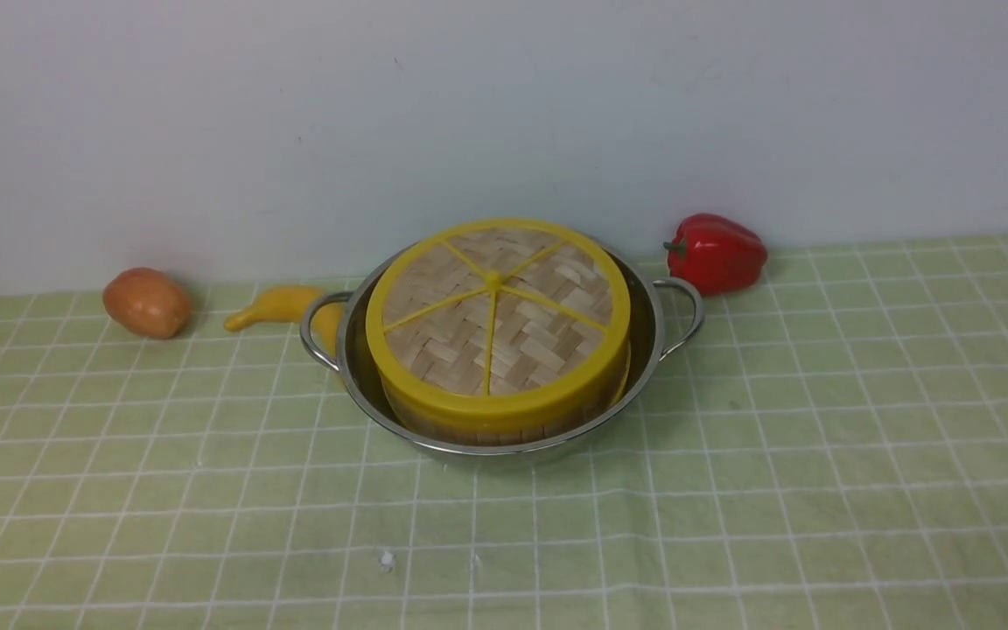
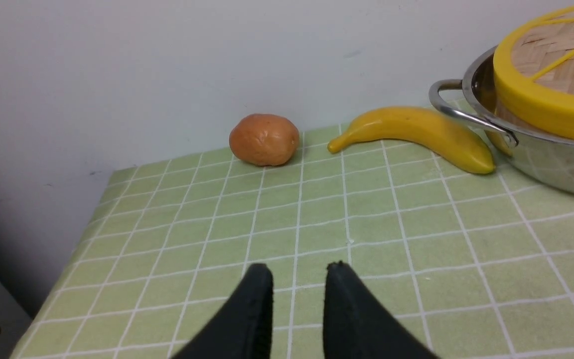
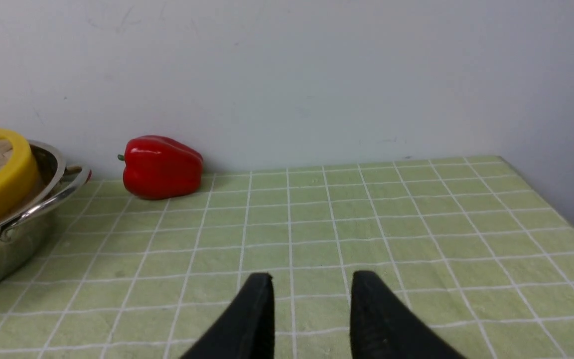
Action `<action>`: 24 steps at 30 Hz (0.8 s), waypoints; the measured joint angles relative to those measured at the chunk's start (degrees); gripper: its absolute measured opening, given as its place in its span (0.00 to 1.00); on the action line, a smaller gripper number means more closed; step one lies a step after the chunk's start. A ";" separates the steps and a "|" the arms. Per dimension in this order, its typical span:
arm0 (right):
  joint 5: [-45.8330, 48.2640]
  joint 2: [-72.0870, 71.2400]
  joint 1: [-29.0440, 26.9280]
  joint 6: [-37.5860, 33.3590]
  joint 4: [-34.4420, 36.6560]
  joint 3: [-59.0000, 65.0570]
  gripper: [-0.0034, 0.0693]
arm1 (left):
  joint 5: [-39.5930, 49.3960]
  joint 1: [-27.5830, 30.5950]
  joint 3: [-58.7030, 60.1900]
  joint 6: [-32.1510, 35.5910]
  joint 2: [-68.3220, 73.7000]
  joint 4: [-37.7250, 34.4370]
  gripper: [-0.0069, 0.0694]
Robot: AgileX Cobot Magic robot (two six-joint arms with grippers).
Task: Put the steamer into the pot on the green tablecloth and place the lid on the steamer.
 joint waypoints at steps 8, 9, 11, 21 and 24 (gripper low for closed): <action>0.12 0.00 0.00 0.02 0.00 0.00 0.38 | 0.00 0.00 0.00 0.00 0.00 0.00 0.30; 0.12 0.00 0.00 0.02 0.00 0.00 0.38 | 0.00 0.00 0.00 0.00 0.00 0.00 0.31; 0.12 0.00 0.00 0.02 0.00 0.00 0.38 | 0.00 0.00 0.00 0.00 0.00 0.00 0.31; 0.12 0.00 0.00 0.02 0.00 0.00 0.38 | 0.00 0.00 0.00 0.00 0.00 0.00 0.34; 0.12 0.00 0.00 0.02 0.00 0.00 0.38 | 0.00 0.00 0.00 0.00 0.00 0.00 0.35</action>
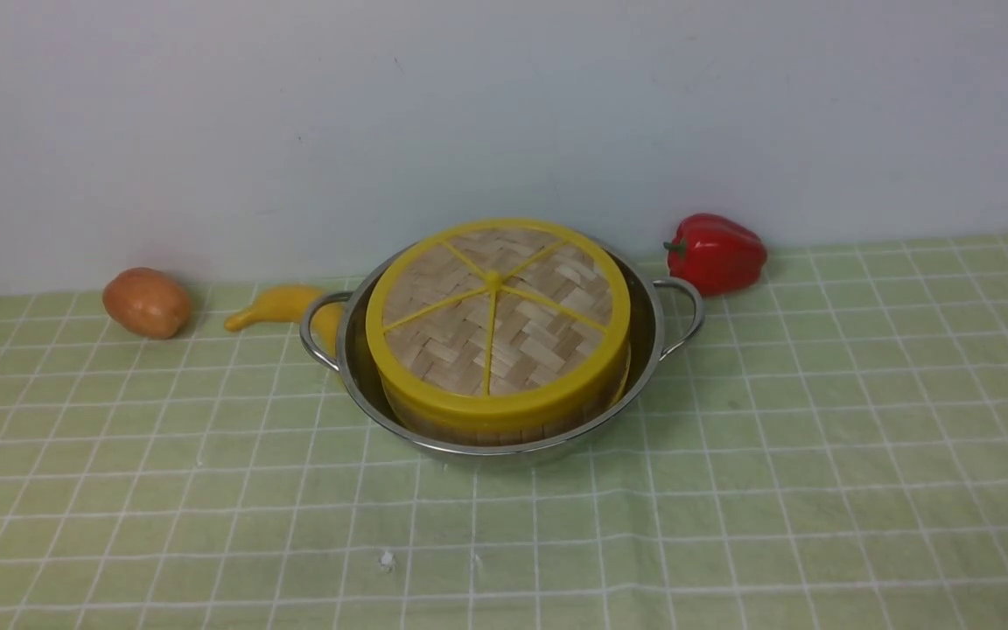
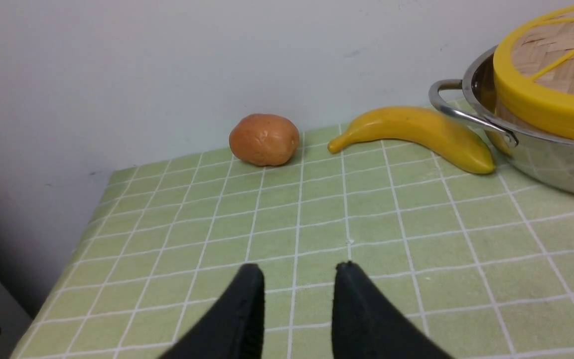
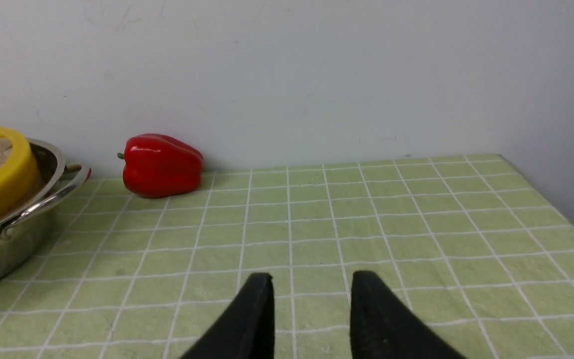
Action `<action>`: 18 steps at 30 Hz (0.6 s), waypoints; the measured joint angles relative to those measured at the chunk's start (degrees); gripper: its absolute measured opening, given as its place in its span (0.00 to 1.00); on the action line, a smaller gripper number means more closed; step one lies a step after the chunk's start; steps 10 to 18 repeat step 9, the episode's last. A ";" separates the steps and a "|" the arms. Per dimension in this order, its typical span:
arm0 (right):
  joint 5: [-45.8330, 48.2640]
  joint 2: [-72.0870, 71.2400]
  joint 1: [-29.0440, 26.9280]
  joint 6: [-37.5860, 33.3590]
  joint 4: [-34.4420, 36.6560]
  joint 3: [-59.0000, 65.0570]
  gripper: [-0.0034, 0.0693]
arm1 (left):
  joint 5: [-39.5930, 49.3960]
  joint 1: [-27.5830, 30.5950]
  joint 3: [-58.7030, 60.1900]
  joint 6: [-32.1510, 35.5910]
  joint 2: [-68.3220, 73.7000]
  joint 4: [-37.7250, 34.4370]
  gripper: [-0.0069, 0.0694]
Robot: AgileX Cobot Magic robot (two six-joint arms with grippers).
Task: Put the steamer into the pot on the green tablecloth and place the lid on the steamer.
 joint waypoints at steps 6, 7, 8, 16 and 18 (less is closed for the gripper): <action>0.00 0.00 0.00 0.04 0.00 0.00 0.38 | 0.00 0.00 0.00 0.00 0.00 0.00 0.36; 0.00 0.00 0.00 0.04 0.00 0.00 0.38 | 0.00 0.00 0.00 0.00 0.00 0.00 0.36; 0.00 0.00 0.00 0.04 0.00 0.00 0.38 | 0.00 0.00 0.00 0.00 0.00 0.00 0.36; 0.00 0.00 0.00 0.04 0.04 0.00 0.38 | 0.00 0.00 0.00 0.00 0.00 0.00 0.36; 0.00 0.00 0.00 0.04 0.04 0.00 0.38 | 0.00 0.00 0.00 0.00 0.00 0.00 0.36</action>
